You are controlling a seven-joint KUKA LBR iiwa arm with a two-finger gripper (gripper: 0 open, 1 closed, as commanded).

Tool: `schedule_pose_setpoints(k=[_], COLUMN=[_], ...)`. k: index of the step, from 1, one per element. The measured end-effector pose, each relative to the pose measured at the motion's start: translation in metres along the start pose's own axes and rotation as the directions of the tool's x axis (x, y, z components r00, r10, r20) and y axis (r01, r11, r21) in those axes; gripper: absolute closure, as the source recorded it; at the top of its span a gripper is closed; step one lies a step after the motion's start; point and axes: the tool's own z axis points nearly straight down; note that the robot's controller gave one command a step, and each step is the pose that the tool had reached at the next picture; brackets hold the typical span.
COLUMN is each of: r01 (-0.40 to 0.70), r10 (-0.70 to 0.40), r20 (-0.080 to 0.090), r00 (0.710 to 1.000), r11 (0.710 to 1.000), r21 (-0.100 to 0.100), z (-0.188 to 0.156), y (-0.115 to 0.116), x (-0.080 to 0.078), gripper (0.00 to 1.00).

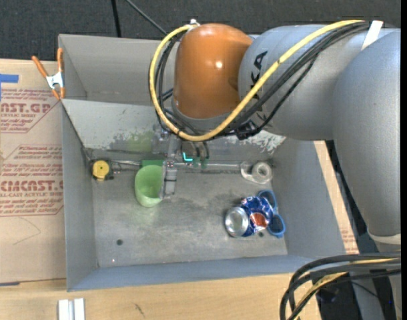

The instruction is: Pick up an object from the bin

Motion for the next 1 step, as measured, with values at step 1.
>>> schedule_pose_setpoints(k=[1], r01=[0.224], r10=[-0.224], r20=[0.013], r00=[0.974], r11=[0.975], r21=[0.000], z=[0.1134], y=[0.0039], x=[-0.0046], gripper=[0.00])
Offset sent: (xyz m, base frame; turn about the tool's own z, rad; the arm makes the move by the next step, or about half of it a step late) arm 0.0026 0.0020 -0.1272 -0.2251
